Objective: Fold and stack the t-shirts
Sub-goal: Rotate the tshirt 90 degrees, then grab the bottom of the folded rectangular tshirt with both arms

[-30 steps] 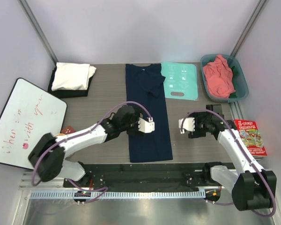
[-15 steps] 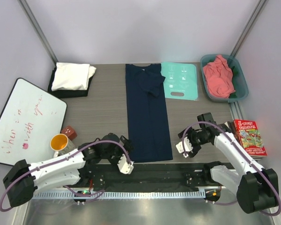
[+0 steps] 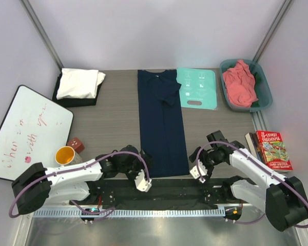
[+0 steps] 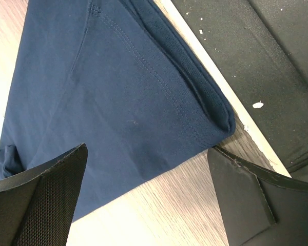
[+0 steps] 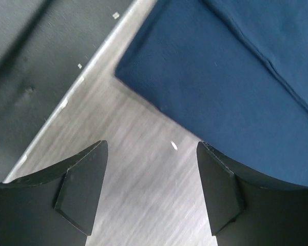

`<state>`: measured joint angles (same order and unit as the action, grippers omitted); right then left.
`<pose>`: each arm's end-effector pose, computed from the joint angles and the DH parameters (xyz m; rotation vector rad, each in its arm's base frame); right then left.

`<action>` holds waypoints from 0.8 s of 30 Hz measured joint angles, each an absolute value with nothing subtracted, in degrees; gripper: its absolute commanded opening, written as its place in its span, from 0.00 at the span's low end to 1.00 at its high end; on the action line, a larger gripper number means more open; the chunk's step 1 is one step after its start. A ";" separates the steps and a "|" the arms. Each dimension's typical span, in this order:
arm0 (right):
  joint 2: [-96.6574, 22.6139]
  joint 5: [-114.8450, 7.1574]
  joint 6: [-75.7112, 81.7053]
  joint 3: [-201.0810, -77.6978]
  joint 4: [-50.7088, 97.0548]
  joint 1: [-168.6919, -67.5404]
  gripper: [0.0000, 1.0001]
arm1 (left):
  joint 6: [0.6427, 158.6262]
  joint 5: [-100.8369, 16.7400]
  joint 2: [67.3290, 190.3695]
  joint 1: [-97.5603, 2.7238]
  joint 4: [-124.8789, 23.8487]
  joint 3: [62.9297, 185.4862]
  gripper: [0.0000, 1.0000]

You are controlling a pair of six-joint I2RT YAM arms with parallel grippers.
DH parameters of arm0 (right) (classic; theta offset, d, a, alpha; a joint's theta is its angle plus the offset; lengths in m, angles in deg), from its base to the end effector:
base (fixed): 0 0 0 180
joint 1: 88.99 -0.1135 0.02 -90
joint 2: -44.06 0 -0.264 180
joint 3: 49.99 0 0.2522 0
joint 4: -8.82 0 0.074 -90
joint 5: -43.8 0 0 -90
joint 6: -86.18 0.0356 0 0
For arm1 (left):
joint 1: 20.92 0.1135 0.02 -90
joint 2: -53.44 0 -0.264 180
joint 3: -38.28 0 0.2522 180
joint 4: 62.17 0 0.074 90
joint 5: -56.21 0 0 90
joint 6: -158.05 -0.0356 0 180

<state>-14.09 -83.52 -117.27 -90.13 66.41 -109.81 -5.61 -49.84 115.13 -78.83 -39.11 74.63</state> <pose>0.1288 0.0721 0.1607 -2.3270 0.8664 0.3520 0.0950 -0.1701 0.1571 2.2222 0.8597 -0.2084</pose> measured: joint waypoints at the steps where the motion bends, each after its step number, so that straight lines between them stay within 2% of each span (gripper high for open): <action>1: -14.09 -83.57 -117.16 -89.64 65.89 -110.46 0.74 | -5.57 -49.82 115.09 -78.98 -39.15 74.61 1.00; 14: -15.88 -83.65 -107.45 -88.25 53.78 -120.19 0.70 | -4.81 -50.34 109.95 -82.44 -33.58 73.34 1.00; 24: -14.33 -83.15 -106.23 -88.09 56.84 -121.89 0.69 | -4.35 -51.02 113.50 -82.68 -36.84 74.23 1.00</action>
